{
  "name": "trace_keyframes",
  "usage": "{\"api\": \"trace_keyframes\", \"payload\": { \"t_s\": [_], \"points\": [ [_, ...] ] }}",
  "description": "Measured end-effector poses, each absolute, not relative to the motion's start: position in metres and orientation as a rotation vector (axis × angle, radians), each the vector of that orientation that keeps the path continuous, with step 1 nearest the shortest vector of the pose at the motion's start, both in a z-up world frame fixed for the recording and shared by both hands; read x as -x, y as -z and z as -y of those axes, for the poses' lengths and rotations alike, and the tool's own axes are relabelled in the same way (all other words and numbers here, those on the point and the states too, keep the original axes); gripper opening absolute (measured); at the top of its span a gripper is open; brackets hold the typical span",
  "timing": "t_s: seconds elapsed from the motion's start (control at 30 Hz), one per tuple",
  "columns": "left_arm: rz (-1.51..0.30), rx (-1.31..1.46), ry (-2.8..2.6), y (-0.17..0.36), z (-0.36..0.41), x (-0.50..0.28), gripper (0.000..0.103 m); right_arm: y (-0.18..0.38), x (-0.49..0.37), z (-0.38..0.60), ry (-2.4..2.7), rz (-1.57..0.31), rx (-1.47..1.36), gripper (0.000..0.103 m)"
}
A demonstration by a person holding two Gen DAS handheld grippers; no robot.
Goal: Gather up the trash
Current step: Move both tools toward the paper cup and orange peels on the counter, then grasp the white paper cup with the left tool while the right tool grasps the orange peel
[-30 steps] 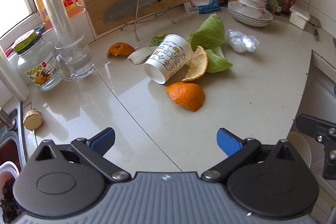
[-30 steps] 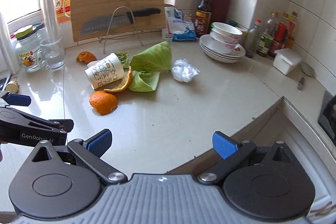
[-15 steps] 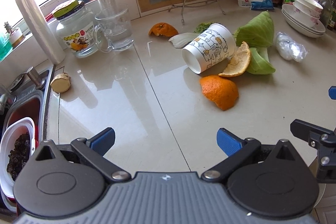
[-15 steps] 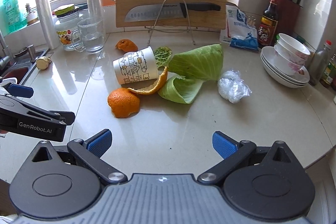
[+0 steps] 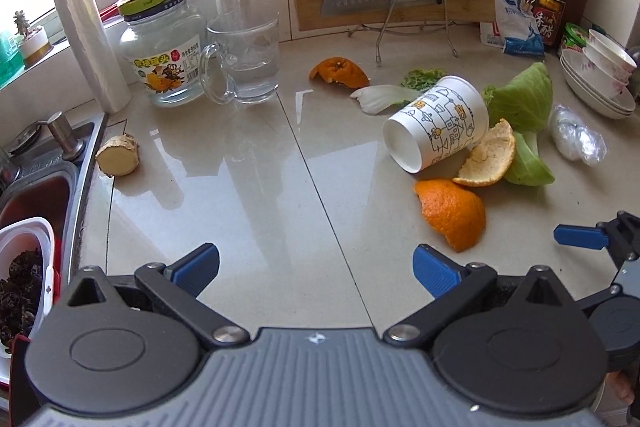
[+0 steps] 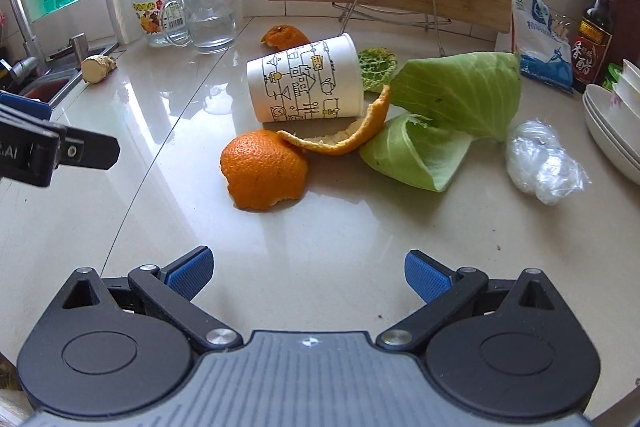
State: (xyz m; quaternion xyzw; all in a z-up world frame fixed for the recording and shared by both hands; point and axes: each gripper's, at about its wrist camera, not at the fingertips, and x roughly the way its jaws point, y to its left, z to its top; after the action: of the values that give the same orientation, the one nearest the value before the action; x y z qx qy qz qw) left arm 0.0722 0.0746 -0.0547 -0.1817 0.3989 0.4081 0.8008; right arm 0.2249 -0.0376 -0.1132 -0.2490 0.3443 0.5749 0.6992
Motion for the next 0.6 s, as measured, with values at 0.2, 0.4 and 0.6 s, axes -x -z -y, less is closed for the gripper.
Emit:
{"api": "trace_keyframes", "payload": {
  "t_s": [0.2,0.4,0.6],
  "points": [
    [-0.817,0.429,-0.842,0.056,-0.101,-0.073,0.102,0.119,-0.220,0.014,-1.320,-0.736,0.564,0.103],
    [-0.814,0.427,-0.701,0.055,-0.127,-0.092,0.102,0.124,-0.217,-0.003,-1.388,-0.667,0.589,0.103],
    [-0.827,0.339,-0.474,0.054,-0.146,-0.144,0.102,0.124,-0.214,-0.007,-1.428,-0.651,0.599,0.103]
  ]
}}
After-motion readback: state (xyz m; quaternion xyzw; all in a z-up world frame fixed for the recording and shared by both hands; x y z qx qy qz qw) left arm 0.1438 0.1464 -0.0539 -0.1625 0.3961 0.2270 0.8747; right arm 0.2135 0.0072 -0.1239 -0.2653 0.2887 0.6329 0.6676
